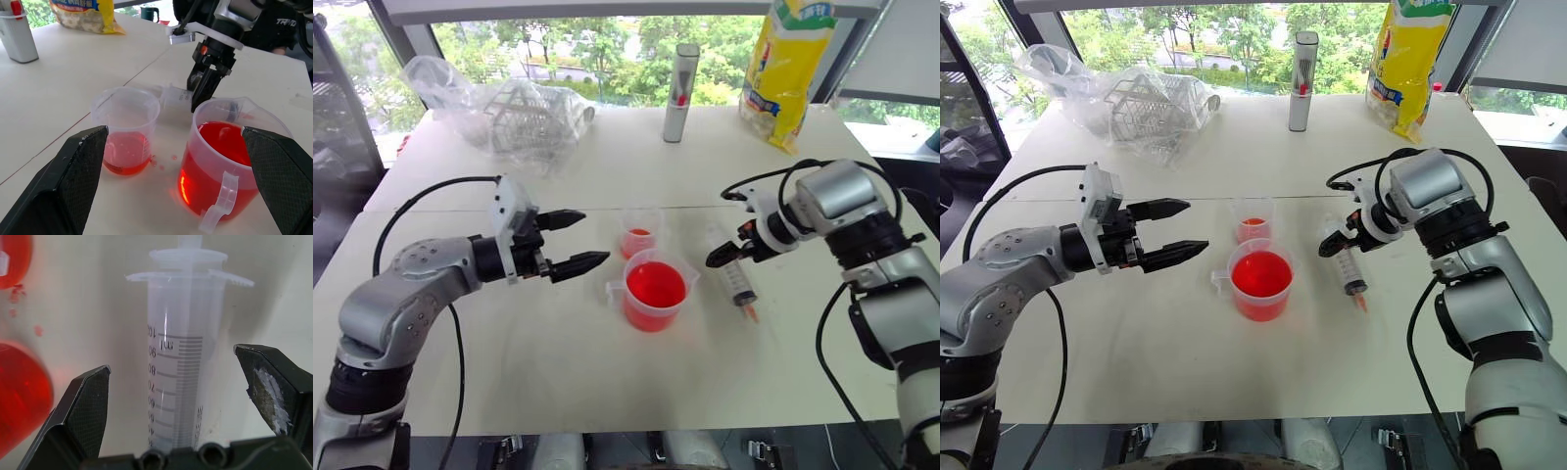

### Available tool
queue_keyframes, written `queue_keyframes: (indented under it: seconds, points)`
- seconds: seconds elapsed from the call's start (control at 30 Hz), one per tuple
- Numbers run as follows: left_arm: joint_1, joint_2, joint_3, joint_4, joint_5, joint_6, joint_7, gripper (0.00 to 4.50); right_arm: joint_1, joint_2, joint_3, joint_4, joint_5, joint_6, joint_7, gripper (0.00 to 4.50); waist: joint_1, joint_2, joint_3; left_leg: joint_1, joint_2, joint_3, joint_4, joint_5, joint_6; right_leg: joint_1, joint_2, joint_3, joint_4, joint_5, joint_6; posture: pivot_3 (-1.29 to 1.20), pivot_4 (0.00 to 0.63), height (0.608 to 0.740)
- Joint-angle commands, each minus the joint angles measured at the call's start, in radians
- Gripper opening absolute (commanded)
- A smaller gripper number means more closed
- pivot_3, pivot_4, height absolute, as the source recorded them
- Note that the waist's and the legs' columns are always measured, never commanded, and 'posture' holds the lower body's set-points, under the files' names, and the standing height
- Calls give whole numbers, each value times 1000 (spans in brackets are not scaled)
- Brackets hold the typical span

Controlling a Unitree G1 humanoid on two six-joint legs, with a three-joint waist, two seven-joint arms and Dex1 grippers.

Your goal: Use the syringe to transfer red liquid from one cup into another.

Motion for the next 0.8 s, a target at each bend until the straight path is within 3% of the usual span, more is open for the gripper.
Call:
queue_keyframes:
  seconds: [0.03, 0.1, 0.2, 0.3, 0.37, 0.57, 0.7, 0.8]
  points:
    - [-2, 2, 29, -41, -5, -20, 8, 4500, -18, 14, 30, 16, -34, -33, -15, 4434, 0, 0, 0, 0, 0, 0, 0, 0, 0, 0, 0, 0, 0, 0, 0, 0, 150, 740]
    - [0, 3, 29, -44, -5, -19, 12, 4500, -16, 20, 46, 24, -45, -37, -19, 4434, -1, -1, -1, 0, 0, 0, 0, 0, 0, 0, 0, 0, 0, 0, 0, 0, 150, 740]
    - [2, 5, 32, -47, -6, -18, 14, 4500, -13, 17, 75, 7, -54, -39, -18, 3605, 0, -1, -1, 0, 0, 0, 1, 0, 0, 1, 0, 0, 0, 0, 0, 0, 150, 740]
    - [6, 7, 35, -48, -6, -18, 16, 4500, -7, 18, 95, -15, -54, -34, -11, 2032, -1, -1, -1, 0, 0, 0, 1, 0, 0, 1, 0, 0, 0, 0, 0, 0, 150, 740]
    - [5, 7, 34, -47, -4, -19, 17, 4500, -3, 18, 101, -23, -53, -32, -7, 1410, -1, -1, -1, 0, 0, 0, 1, 0, 0, 1, 0, 0, 0, 0, 0, 0, 150, 740]
    - [-26, 3, 20, -31, 2, -13, 21, 4500, 17, -2, 70, -80, -38, -22, -8, 1409, 0, -1, -1, 0, 0, 0, 1, 0, 0, 1, 0, 0, 0, 0, 0, 0, 150, 740]
    - [-51, 15, 33, -11, -3, -12, 5, 4500, 99, -95, -71, -279, -58, -225, -25, 1409, 3, -1, -1, -1, 0, -1, 0, 0, 0, 0, -1, -1, 0, 0, 0, 0, 150, 740]
    - [-114, 1, 28, 12, -10, -6, 17, 4500, 168, -125, -315, -413, -4, -382, -31, 1409, 1, 0, 0, -2, -1, -1, 1, 0, 0, 0, -1, -1, -1, 0, 1, 0, 150, 740]
